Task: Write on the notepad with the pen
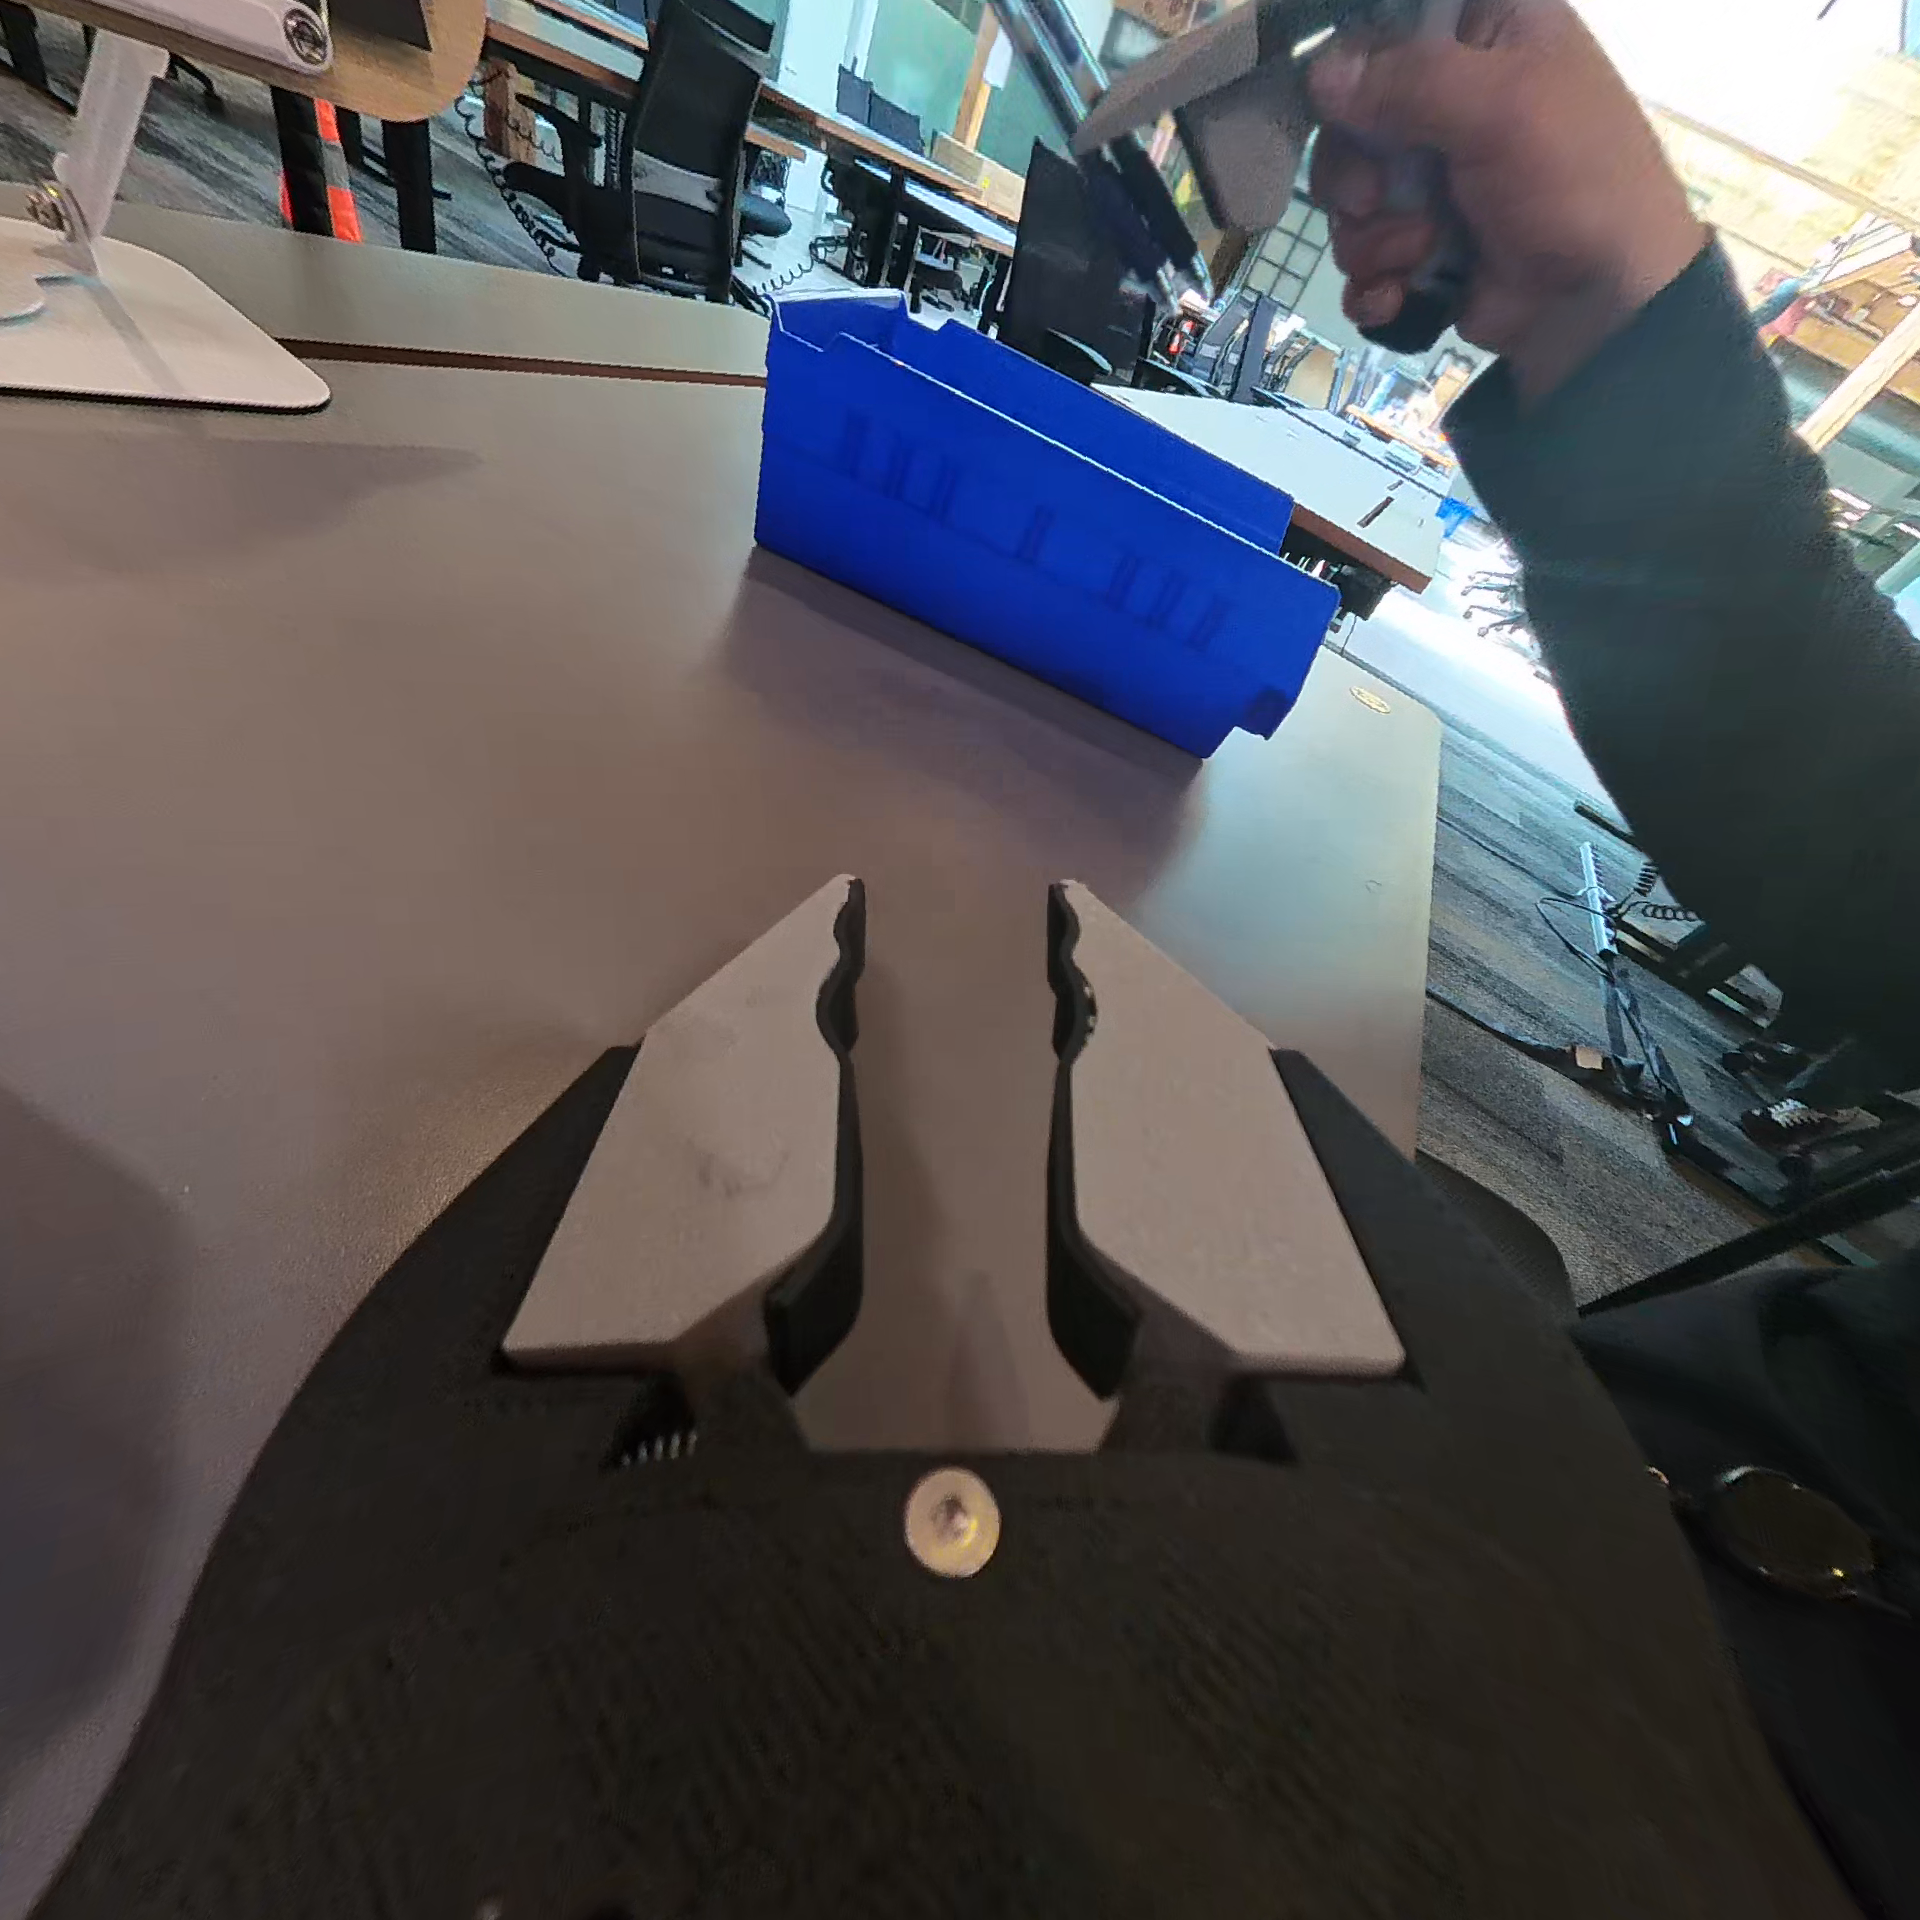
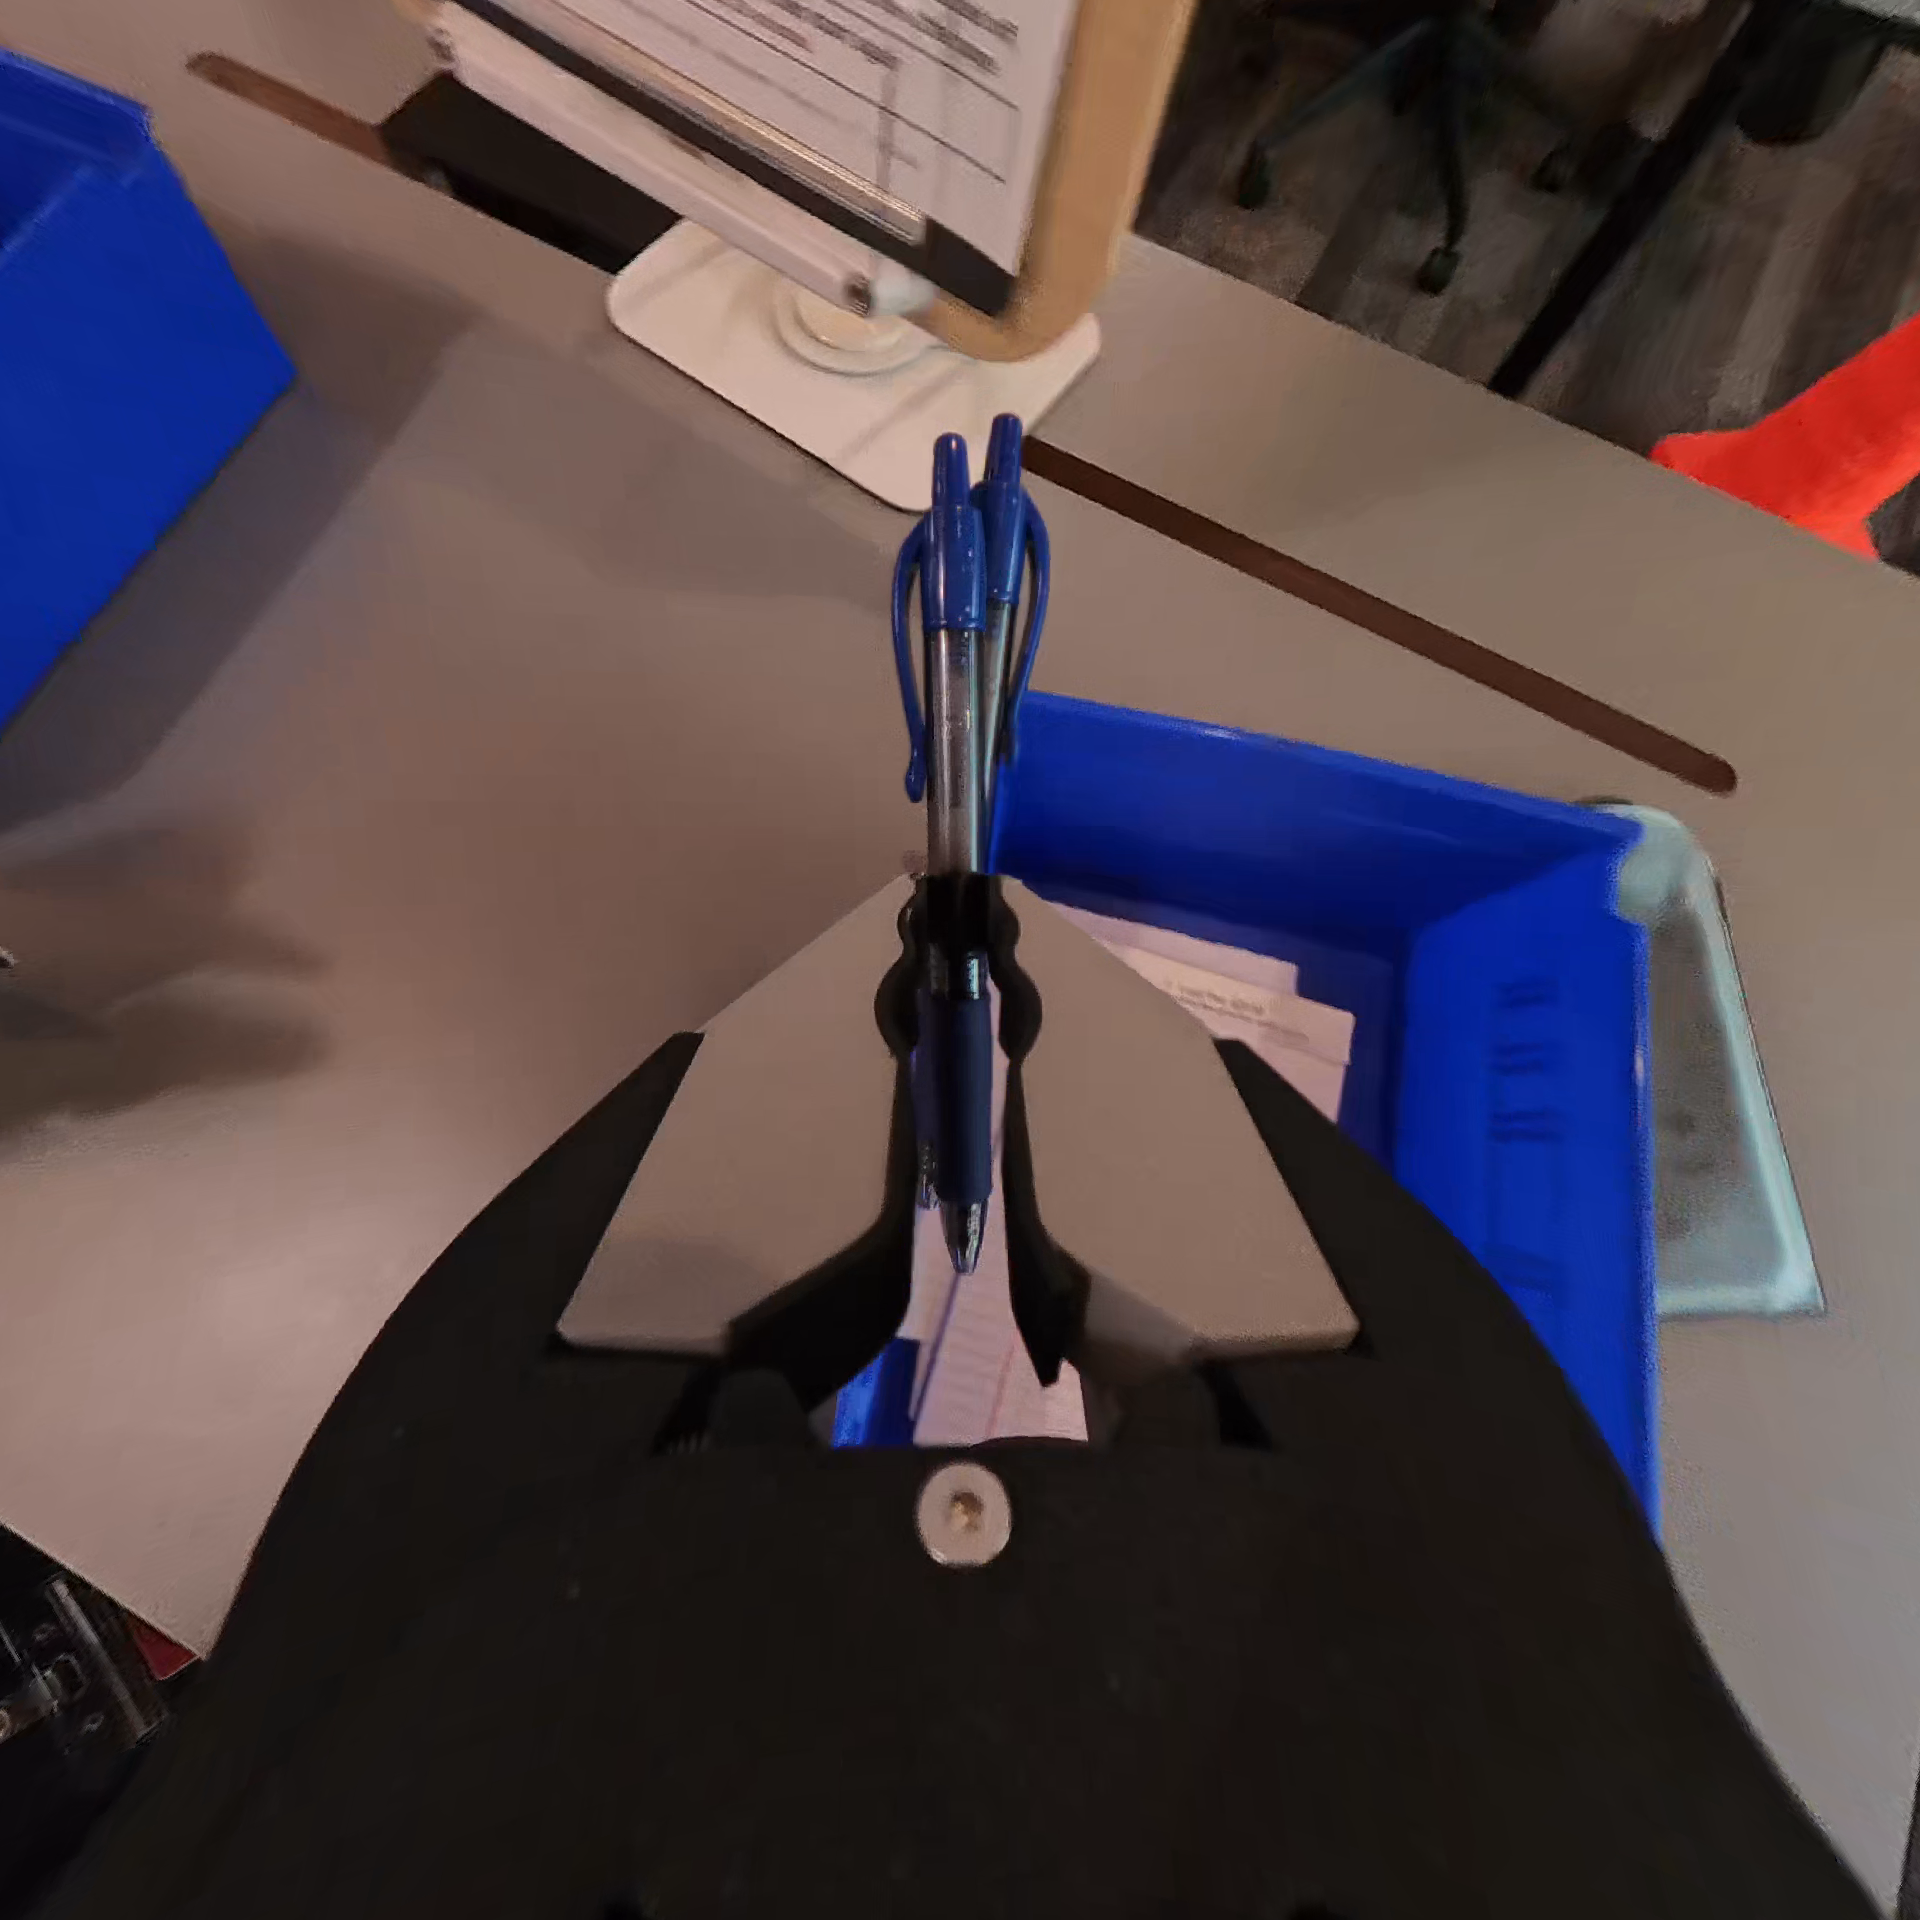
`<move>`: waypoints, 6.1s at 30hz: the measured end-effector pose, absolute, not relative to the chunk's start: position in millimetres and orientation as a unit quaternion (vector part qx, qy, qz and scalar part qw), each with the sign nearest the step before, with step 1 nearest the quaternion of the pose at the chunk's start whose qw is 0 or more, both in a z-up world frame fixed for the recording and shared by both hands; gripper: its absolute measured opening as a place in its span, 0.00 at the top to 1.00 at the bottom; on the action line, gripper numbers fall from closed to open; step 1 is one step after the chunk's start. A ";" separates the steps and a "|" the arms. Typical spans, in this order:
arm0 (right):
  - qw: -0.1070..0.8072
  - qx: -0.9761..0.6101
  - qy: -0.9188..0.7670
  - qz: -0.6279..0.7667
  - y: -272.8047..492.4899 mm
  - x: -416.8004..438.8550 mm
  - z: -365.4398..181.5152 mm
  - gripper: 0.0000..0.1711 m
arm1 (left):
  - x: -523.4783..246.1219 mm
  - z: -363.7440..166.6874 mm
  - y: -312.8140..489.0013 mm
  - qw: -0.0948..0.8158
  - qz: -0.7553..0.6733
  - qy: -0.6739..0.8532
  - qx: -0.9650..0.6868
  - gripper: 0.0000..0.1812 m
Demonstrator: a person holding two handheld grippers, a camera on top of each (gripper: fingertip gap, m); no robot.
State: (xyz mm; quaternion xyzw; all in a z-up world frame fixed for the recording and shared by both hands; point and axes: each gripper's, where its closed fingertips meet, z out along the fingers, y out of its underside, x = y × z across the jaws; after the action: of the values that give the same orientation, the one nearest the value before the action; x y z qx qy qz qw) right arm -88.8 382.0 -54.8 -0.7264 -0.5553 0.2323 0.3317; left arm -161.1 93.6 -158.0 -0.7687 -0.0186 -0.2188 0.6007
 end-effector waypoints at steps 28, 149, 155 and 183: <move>0.155 -0.833 -0.479 0.232 441.8 -20.1 -221.2 0.94 | -167.7 -157.2 93.8 0.599 -0.253 -0.048 -0.758 0.82; 0.367 -0.643 -0.645 0.190 215.9 -116.4 -201.3 0.96 | -339.7 -79.2 -56.6 0.562 0.028 -0.194 -0.803 0.98; 0.342 -0.623 -0.662 0.238 138.7 -193.0 -202.3 0.95 | -340.2 -53.7 -85.0 0.600 0.032 -0.200 -0.774 0.97; 0.324 -0.639 -0.623 0.315 242.4 -189.0 -213.0 1.00 | -326.4 -21.1 -103.7 0.597 0.115 -0.188 -0.771 0.99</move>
State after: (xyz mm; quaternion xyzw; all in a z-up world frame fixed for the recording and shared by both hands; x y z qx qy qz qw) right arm -189.0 242.4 -213.0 -0.6389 -0.6227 0.3151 0.3236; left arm -326.4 -103.7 -21.1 -0.7714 -0.1883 0.1147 0.5969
